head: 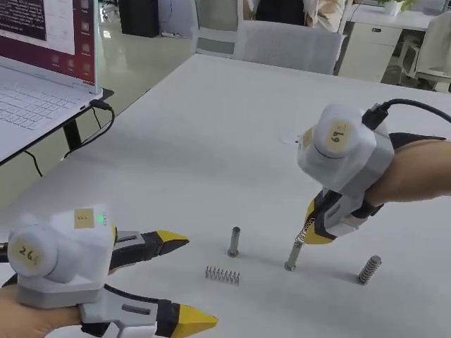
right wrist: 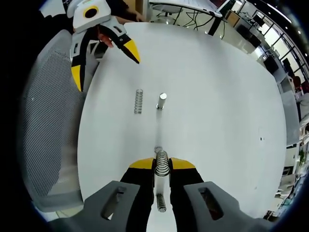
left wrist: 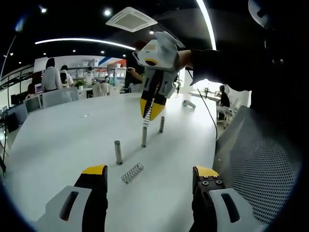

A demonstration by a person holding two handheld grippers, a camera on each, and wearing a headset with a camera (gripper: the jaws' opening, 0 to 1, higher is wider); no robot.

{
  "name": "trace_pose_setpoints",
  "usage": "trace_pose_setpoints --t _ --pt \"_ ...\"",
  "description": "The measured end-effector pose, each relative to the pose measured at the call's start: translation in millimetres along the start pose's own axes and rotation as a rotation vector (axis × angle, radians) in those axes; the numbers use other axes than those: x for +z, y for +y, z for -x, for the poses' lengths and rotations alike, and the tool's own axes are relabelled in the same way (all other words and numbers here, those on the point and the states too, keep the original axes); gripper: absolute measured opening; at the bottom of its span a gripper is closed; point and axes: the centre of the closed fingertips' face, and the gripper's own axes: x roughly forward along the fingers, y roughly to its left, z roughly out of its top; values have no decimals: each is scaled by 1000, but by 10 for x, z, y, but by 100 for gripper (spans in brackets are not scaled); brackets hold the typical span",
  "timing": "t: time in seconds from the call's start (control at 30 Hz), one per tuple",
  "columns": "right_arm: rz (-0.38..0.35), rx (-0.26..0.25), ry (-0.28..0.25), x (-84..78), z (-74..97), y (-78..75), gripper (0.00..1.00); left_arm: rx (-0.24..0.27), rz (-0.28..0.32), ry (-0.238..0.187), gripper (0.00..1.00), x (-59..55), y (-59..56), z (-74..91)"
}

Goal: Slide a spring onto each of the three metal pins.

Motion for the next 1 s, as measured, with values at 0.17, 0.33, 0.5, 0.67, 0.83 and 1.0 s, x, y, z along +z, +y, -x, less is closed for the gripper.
trace_pose_setpoints --t 0.17,0.33,0.5,0.67,0.83,1.0 --pt "-2 9 -1 5 -19 4 9 1 3 0 67 -4 -11 -10" --pt "3 12 8 5 -53 -3 9 2 3 -1 67 -5 -5 -8" --pt "3 22 20 -3 -105 11 9 2 1 -1 66 -2 -8 -4" --pt "11 26 36 -11 -174 7 9 0 0 1 66 1 -16 -5" --pt "12 36 53 -27 -241 14 9 2 -1 -1 66 4 -7 -2" --pt "6 45 64 -40 -300 19 9 2 -3 -1 66 1 -1 2"
